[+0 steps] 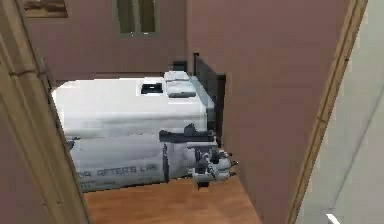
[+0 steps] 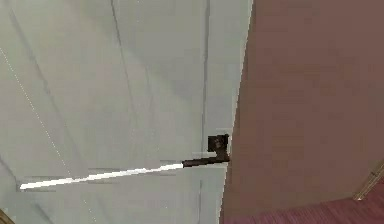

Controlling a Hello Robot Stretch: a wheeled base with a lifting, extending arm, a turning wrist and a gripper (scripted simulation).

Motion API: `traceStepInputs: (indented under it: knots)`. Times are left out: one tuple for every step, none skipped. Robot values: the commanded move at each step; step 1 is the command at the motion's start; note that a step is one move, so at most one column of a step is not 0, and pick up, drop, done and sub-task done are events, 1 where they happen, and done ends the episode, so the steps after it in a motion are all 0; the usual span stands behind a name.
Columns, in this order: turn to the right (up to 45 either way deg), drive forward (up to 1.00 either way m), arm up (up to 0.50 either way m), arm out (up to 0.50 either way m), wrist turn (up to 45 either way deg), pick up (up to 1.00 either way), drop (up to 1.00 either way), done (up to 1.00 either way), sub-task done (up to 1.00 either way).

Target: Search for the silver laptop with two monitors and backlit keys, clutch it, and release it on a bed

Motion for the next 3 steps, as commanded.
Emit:
traceStepInputs:
  knots:
    - [0.0, 0.35, 0.00, 0.00, 0.0, 0.00, 0.00, 0.00, 0.00]
    - [-45.0, 0.00, 0.00, 0.00, 0.0, 0.00, 0.00, 0.00, 0.00]
    - [-9.0, 0.00, 0.00, 0.00, 0.0, 0.00, 0.00, 0.00, 0.00]
